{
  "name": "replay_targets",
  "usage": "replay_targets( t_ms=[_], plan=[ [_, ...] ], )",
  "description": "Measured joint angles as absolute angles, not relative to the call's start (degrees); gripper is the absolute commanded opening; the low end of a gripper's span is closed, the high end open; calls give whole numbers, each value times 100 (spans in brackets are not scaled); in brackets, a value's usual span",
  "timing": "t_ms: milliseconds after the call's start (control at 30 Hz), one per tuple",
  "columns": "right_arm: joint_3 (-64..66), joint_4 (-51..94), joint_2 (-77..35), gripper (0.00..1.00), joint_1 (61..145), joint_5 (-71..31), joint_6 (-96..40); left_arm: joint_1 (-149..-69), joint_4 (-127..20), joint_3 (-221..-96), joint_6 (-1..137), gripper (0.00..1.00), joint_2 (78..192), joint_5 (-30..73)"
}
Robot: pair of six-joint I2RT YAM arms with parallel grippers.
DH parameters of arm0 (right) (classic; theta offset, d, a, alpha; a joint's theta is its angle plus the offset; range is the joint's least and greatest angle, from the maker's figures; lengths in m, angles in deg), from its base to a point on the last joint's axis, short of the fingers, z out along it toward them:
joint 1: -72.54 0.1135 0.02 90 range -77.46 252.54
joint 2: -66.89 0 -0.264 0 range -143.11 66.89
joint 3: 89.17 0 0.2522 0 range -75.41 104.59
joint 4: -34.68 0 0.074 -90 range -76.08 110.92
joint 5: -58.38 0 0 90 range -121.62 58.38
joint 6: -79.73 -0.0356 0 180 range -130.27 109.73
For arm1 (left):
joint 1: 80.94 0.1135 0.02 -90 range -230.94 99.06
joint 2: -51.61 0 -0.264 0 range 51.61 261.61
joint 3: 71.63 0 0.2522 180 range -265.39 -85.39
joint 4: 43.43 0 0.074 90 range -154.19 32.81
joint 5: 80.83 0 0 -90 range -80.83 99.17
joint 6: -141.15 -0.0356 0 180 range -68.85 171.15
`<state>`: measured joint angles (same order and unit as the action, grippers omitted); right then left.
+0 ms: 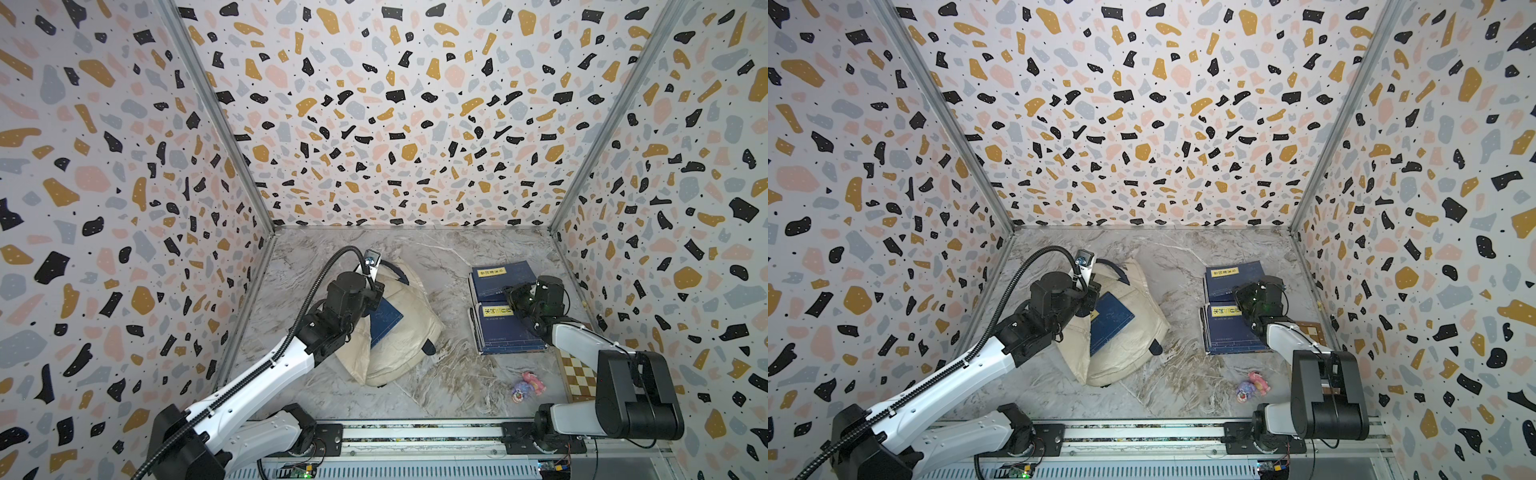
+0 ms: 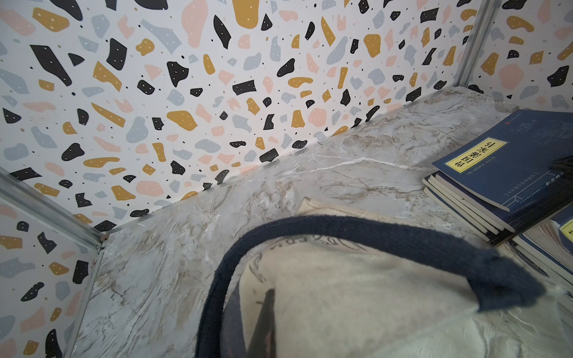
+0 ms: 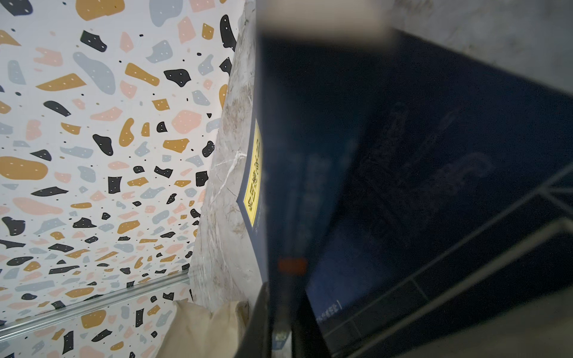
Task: Take out the books from the canvas bag
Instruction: Place the book on the book.
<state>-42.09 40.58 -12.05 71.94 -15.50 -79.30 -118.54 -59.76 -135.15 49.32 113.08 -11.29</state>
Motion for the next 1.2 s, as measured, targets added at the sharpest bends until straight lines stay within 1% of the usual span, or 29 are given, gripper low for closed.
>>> replay_targets(
  t_ms=[167,233,367,467,600,767,933,1067,1200],
  plan=[
    [-4209,3986,-1207,19,7106,-1421,-7946,-11854,-5976,-13515,4932,0,11312,-1127],
    [-4209,3907,-1207,20,7060,-1379,-7930,-11854,-5976,-13515,4932,0,11314,-1127],
    [-4209,3748,-1207,26,6951,-1281,-7896,-11854,-5976,-13515,4934,0,11314,-1123],
    [-4209,3671,-1189,34,6888,-1196,-7834,-11854,-5978,-13517,4937,0,11317,-1123],
    [-4209,3575,-1056,49,6809,-1097,-7751,-11854,-5976,-13515,4941,0,11336,-1123],
    [-4207,3450,-949,55,6698,-894,-7629,-11854,-5976,-13515,4945,0,11341,-1123],
    [-4207,3306,-733,66,6649,-746,-7478,-11854,-5976,-13515,4945,0,11341,-1123],
    [-4155,3120,-330,75,6684,-853,-7172,-11854,-5976,-13517,4945,0,11345,-1123],
    [-3870,2952,-51,77,6958,-1076,-6702,-11854,-5976,-13517,4950,0,11345,-1123]
  ],
)
